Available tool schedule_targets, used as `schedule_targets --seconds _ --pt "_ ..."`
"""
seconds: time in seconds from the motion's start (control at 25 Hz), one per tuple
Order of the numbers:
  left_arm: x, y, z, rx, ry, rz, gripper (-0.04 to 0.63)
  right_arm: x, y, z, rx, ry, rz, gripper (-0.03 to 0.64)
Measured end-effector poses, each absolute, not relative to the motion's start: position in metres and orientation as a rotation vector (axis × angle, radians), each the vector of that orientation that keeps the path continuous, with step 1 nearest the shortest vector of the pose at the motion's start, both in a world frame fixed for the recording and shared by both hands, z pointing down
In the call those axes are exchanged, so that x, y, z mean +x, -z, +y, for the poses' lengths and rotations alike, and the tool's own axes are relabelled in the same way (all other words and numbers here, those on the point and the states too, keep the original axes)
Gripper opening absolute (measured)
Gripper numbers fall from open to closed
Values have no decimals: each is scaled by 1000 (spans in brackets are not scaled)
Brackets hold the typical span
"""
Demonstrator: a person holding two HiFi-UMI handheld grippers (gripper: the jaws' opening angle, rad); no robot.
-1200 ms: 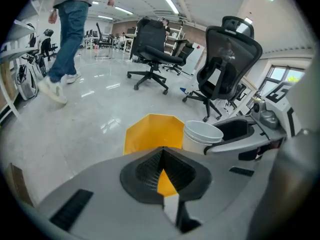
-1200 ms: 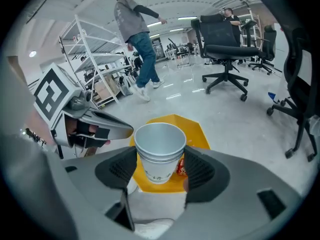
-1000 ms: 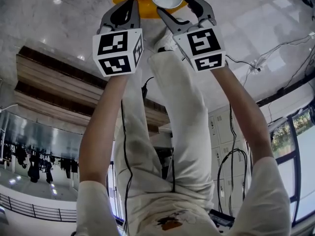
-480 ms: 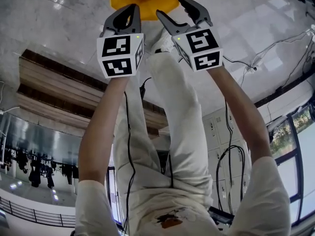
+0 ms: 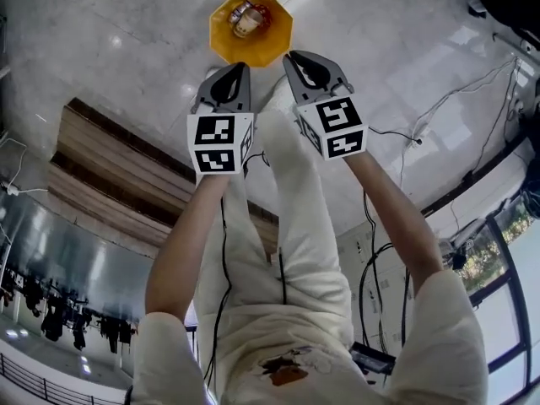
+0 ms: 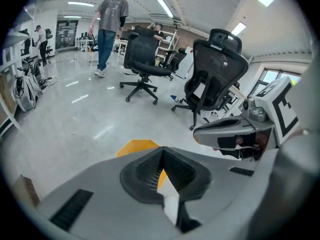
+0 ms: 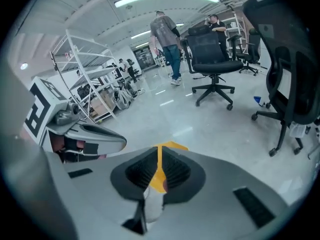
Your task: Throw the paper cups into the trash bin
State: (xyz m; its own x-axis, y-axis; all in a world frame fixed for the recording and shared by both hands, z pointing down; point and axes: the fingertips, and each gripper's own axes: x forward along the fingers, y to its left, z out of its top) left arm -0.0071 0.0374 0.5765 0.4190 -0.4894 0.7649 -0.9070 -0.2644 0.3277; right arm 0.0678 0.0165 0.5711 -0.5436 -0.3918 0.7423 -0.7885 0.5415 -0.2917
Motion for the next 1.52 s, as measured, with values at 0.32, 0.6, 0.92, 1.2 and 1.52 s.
schedule_targets --seconds 0.32,0.6,0.92,1.2,1.52 --pt "-6 -447 53 1948 -651 -1219 6 72 -444 34 932 -830 -2185 17" --pt "-6 -342 70 1997 -593 -1252 6 62 -345 46 818 -742 -2252 9" --pt "-7 -232 91 2060 -526 -1254 5 38 -219 67 809 -700 -2349 9" --pt "-21 -130 94 2121 -403 -1262 6 42 -141 107 850 -755 -2368 9" --pt "-42 -44 106 2212 -316 -1254 6 24 -37 97 973 -662 -2495 9"
